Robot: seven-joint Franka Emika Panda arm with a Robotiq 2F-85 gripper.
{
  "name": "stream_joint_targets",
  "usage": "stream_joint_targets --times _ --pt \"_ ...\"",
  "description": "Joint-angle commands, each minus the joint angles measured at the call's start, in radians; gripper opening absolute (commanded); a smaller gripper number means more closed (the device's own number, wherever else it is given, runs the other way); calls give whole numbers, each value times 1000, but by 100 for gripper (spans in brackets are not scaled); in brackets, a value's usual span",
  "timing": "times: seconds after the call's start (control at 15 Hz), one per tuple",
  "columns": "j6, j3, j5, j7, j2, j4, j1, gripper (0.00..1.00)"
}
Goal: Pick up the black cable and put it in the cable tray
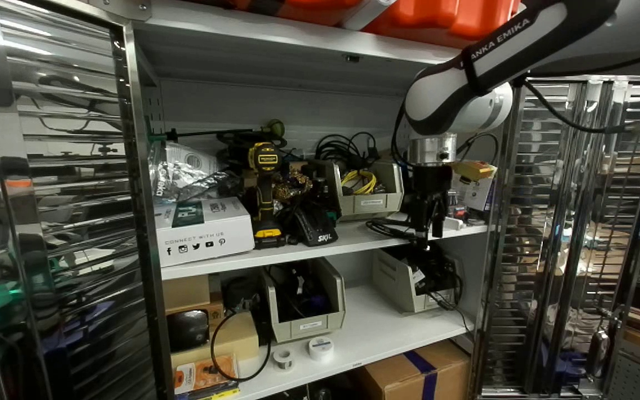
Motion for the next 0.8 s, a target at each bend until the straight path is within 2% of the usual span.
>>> stream_joint_targets --times 0.0,0.27,0.53,0.6,0.67,0.73 --pt "19 21 -6 -187 119 172 -21 100" --pt "64 41 1 -370 186 249 -38 100" --pt "77 52 -8 -470 233 291 -45 100" --pt "75 54 -12 -488 240 297 -45 96" --pt "72 54 -13 -505 245 299 -45 74" --pt "74 55 -15 -517 248 301 -44 71"
